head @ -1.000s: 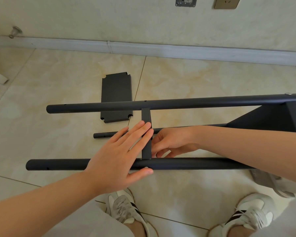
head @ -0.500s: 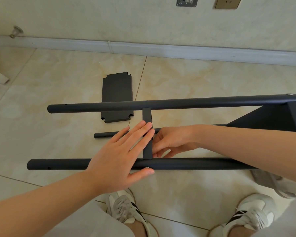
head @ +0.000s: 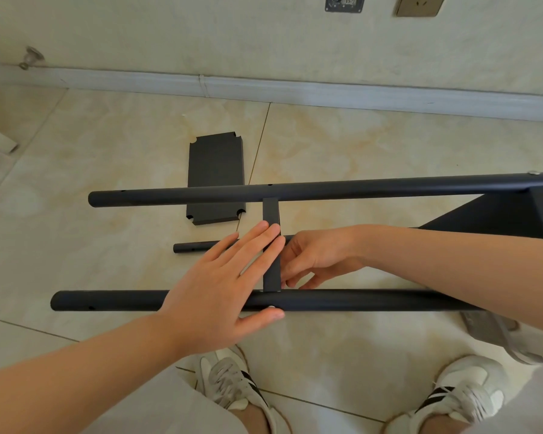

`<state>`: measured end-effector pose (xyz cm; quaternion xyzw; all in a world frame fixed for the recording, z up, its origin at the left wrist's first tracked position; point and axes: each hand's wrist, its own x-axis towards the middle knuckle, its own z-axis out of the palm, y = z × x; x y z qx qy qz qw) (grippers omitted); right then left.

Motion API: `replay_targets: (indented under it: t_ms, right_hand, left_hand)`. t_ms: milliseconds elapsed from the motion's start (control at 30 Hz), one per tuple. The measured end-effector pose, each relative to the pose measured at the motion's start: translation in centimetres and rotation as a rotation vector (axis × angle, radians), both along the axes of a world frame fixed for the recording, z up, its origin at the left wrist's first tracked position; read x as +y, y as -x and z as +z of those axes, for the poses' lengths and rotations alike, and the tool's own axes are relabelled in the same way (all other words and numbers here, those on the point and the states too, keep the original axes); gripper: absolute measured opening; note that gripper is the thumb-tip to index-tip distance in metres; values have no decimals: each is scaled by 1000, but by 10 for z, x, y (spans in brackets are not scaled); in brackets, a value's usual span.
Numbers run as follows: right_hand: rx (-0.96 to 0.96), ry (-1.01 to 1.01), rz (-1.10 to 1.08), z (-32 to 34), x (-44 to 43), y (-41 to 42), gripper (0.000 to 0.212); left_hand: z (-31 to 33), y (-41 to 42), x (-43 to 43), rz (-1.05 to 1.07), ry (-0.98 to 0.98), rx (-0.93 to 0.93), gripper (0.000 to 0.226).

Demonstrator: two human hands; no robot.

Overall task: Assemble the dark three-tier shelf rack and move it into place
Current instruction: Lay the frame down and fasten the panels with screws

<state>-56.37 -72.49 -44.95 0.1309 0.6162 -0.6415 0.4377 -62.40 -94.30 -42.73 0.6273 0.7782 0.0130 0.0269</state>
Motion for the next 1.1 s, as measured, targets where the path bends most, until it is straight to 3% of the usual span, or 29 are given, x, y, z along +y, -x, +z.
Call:
replay_targets:
  t_ms: [367,567,800,1100]
  right_hand:
    - [-43,4,9,0,-1,2,24]
    - [-47,2,2,-1,-4,2,37]
    - [-34,62,5,-1,2,4,8]
    - [-39,16,58,-5,-4,7,40]
  left_hand:
    - [-1,0,-1,4,1,21,85]
    - [1,-1,0,2,5,16,85]
    - [3,-1,0,0,11,13,85]
    - [3,-1,0,-2,6,15,84]
